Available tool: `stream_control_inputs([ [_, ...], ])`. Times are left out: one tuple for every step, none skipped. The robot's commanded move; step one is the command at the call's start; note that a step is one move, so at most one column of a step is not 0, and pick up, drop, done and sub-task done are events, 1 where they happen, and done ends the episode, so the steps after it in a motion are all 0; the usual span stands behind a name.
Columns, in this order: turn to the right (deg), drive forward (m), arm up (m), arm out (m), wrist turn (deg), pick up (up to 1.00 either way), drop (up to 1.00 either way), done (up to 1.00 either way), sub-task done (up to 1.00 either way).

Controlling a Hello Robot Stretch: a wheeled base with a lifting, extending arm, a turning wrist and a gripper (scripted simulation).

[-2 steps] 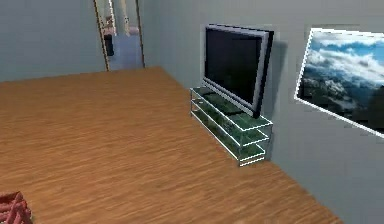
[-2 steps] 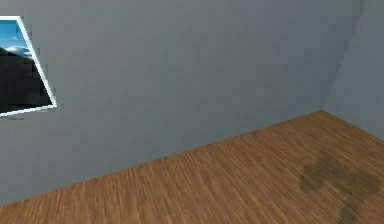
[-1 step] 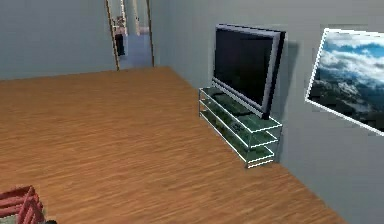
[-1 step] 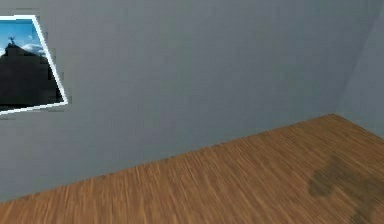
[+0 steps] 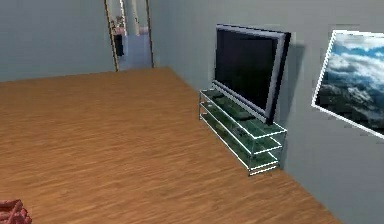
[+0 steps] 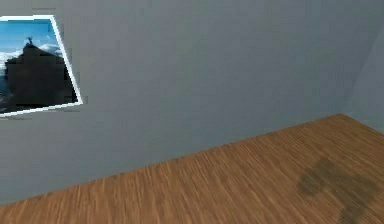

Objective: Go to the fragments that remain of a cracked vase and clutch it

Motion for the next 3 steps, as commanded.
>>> stream_control_inputs([
  [-12.0,0.00,0.00,0.00,0.0,0.00,0.00,0.00,0.00],
  [0.0,1.00,0.00,0.00,0.0,0.00,0.00,0.00,0.00],
  [0.0,1.00,0.00,0.00,0.0,0.00,0.00,0.00,0.00],
])
